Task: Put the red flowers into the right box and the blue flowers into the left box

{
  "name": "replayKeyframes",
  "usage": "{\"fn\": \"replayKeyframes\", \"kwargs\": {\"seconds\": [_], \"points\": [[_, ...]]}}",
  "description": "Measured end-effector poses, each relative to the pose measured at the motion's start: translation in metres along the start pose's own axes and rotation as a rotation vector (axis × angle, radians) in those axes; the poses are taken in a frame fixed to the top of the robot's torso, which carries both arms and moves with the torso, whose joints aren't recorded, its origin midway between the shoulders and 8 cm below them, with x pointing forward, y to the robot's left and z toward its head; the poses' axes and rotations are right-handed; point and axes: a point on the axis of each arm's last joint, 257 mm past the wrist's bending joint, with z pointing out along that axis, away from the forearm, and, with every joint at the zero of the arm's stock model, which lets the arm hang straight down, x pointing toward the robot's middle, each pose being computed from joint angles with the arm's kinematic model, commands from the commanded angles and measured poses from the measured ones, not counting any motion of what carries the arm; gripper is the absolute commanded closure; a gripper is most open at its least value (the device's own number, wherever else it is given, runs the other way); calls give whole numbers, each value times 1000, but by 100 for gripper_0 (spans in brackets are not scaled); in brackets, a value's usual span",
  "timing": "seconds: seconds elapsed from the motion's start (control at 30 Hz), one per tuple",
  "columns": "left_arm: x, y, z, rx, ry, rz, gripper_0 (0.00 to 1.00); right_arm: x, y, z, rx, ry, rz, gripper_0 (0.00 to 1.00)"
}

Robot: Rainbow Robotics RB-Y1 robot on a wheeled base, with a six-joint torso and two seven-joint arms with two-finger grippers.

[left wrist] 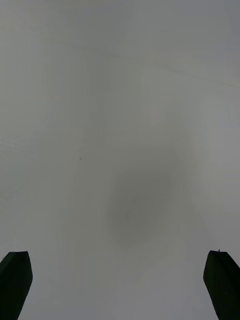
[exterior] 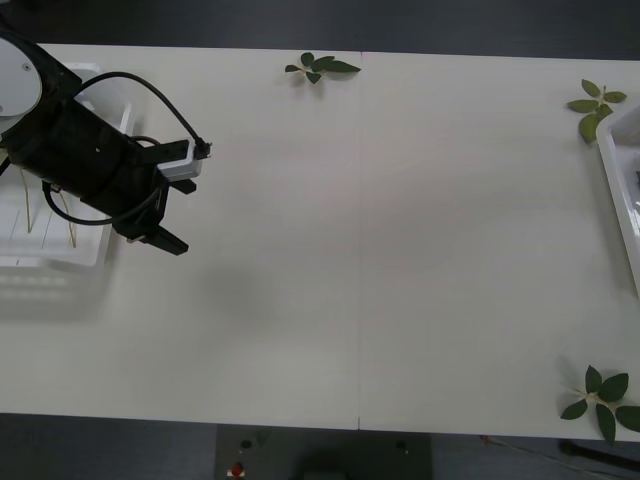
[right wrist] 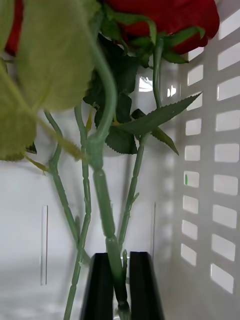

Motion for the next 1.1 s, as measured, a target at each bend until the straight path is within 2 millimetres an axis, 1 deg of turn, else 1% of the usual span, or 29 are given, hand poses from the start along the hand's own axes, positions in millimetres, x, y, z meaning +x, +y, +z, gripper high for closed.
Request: {"fn": "replayKeyframes", "kwargs": {"seconds": [0.03,0.07,0.1,0.27,0.37,0.47,0.53,0.63,0.7,0.77,0.8,0.87,0.9,1.0,1.03,1.1], "points": [[0,0,0,0,0,-2,0,-4,1,0,-4,-16,16,22],[0,0,0,1,0,-2,0,-8,2,0,-9,-30,33,17],[0,0,0,1,0,-1,0,-10,4,0,-15,-40,46,16],[0,0,0,0,1,-2,0,-12,5,0,-22,-47,56,16],[0,0,0,0,0,-2,0,-17,14,-1,-57,-65,97,16],[1,-1,2,12,-12,-17,0,-26,29,-3,-118,-90,154,16],[2,-4,4,31,-35,-42,0,-36,43,-6,-166,-104,165,16],[7,-4,7,39,-35,-64,0,-55,72,-17,-268,-118,144,16],[7,-4,8,38,-31,-64,0,-73,91,-33,-344,-131,107,16],[5,-5,10,41,-36,-62,0,-91,102,-51,-395,-148,62,16],[3,-5,11,43,-39,-61,0,-100,111,-63,-433,-154,32,16],[0,-6,13,46,-45,-59,0,-116,128,-91,-513,-166,-23,16],[-1,-6,14,47,-47,-58,0,-127,137,-107,-553,-184,-53,16],[-6,-6,14,38,-53,-42,0,-165,155,-153,-632,-278,-125,17],[-9,-5,15,25,-58,-32,0,-174,163,-169,-659,-301,-160,17],[-17,-3,16,-20,-77,1,0,-182,185,-199,-718,-314,-261,16]]}}
